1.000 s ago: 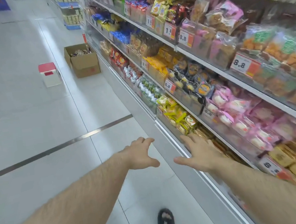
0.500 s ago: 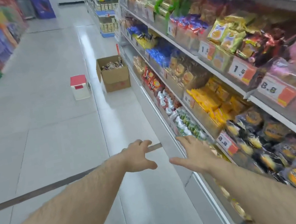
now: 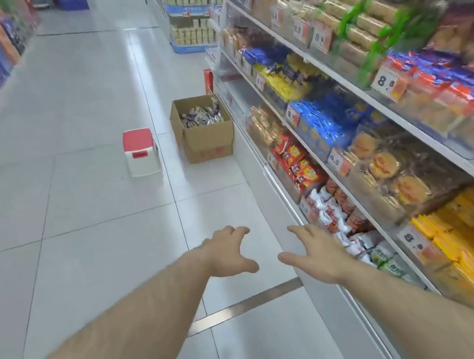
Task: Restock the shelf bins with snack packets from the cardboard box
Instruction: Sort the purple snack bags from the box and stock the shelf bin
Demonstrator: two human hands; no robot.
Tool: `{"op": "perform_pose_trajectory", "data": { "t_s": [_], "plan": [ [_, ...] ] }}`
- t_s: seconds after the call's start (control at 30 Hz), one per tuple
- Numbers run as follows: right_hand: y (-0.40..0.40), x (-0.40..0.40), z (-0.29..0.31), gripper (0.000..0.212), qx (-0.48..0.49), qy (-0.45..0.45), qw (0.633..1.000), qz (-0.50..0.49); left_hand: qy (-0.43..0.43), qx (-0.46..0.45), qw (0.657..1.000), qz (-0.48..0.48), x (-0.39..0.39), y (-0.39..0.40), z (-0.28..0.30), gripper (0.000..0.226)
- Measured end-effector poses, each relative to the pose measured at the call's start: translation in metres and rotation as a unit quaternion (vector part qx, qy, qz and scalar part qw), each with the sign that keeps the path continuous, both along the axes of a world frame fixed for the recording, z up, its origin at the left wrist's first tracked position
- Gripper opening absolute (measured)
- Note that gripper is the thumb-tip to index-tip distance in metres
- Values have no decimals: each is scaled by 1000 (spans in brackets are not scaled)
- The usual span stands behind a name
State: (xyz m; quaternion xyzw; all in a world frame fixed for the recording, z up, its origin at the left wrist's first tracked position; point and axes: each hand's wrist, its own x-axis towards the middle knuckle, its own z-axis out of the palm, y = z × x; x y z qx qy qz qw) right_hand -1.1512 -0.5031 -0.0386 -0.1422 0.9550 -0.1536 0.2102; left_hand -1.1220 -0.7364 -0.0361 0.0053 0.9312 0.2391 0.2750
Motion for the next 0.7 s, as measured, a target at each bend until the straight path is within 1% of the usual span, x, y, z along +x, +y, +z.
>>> {"op": "perform_pose_trajectory", "data": {
  "t_s": [0.17,0.27,0.37,0.43,0.53,0.7],
  "plan": [
    [-68,-106,-9,86,-12,-3,1000,-9,0,-2,1000,-5,-102,-66,2,92],
    [-110,-183,-22,79,-31,8,999,-17,3,-13,1000,2,-171,-105,-2,92],
    [-156,-263,-32,78,-52,7,999,-8,0,-29,999,13,-242,-147,-5,91],
    [-186,-314,-30,76,-63,-7,998,-8,-10,-38,999,23,-288,-175,-2,90],
    [-228,-384,-23,75,-62,-4,998,8,-9,-42,998,37,-354,-216,8,90],
    [-297,-482,-16,75,-46,10,999,22,3,-19,999,40,-452,-280,18,87]
  ]
}}
